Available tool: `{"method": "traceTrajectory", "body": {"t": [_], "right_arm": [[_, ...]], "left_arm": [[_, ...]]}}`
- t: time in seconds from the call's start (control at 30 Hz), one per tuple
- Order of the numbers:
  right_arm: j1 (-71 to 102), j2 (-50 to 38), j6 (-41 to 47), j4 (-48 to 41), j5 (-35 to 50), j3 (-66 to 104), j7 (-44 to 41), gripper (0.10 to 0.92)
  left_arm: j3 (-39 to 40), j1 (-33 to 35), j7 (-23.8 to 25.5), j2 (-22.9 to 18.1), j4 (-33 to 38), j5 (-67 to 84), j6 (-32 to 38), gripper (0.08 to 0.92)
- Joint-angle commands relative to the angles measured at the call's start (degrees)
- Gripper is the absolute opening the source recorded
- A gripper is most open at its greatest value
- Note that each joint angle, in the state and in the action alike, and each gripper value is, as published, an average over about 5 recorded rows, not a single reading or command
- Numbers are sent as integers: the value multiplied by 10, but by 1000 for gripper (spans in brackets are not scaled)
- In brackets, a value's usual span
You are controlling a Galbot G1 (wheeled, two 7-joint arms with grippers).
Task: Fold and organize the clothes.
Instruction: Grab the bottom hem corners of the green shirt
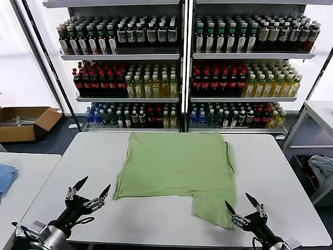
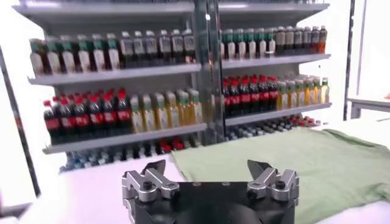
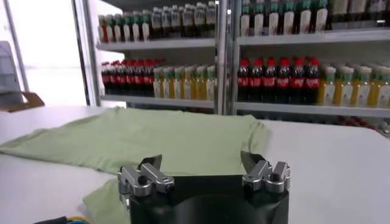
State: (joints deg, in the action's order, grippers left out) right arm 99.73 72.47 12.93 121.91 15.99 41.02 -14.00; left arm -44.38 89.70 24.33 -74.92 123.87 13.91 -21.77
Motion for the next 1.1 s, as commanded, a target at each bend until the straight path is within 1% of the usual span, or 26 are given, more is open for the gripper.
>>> {"method": "traceTrajectory", "body": {"t": [0.03, 0.13, 0.23, 0.37, 0.53, 0.7, 0.83, 1.1], "right_arm": [[22, -14, 49, 25, -12, -11, 49, 823], [19, -9, 68, 29, -11, -19, 61, 823], [12, -6, 89, 30, -12, -28, 72, 823], [3, -3, 101, 25, -13, -33, 81, 823], [-4, 0, 103, 18, -15, -40, 79, 823], [-6, 5, 102, 11, -20, -50, 75, 811], [-5, 10, 100, 8, -25, -58, 72, 723], [6, 17, 89, 4, -32, -67, 62, 489]], "left_arm": [[74, -5, -58, 33, 4, 14, -74, 823], [87, -22, -70, 41, -16, 16, -98, 823], [100, -42, -92, 54, -41, 37, -112, 823], [115, -72, -133, 70, -71, 85, -114, 823], [132, -110, -174, 78, -117, 92, -113, 823], [137, -130, -185, 82, -151, 77, -113, 823], [133, -137, -188, 83, -173, 76, -110, 823], [140, -113, -175, 69, -176, 67, -103, 823]]}}
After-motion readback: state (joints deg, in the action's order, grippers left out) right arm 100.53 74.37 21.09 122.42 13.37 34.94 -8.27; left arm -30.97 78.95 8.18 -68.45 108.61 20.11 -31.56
